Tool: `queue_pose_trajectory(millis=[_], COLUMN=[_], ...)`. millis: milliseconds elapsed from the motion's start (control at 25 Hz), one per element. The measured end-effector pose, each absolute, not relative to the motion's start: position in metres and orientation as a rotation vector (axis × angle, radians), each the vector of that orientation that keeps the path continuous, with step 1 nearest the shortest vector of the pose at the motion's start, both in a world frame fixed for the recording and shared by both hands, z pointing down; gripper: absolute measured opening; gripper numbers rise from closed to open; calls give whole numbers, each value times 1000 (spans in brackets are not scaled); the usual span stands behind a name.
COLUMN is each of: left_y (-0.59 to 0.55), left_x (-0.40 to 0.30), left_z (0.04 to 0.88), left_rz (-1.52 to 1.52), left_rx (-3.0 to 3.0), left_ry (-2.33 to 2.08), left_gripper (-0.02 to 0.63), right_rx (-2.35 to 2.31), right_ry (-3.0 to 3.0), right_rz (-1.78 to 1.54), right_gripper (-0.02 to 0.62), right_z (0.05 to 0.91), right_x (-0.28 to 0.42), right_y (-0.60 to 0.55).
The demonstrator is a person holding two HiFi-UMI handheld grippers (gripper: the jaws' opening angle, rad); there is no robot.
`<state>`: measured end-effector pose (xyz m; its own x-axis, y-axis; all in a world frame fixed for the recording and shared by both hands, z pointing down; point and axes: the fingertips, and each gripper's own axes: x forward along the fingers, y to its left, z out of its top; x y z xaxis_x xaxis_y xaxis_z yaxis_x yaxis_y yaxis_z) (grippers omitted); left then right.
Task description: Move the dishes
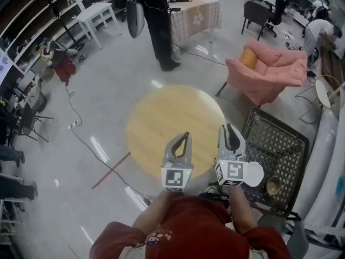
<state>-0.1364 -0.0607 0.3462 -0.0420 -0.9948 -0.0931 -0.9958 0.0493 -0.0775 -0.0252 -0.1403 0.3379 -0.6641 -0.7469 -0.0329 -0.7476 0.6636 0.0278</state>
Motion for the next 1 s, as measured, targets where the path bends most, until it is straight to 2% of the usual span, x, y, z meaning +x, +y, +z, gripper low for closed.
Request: queue_pose_trajectory(millis=[320,440,1000], left_y=[-46,-43,-21], left_x=[-165,-177,-207], left_z=[355,355,344], left_rz=[-44,-67,-44], left_rx=[-2053,-2029,-1921], left_ry=[2283,2308,2362], left_gripper=[8,8,8], right_rx=[-1170,-1095,-942], right_ry=[2910,2937,2988], right_rz=[14,3,40], right_gripper=[46,3,2], right_z=[336,333,316], right_x=[-64,-83,-119], right_y=[-123,-116,-94])
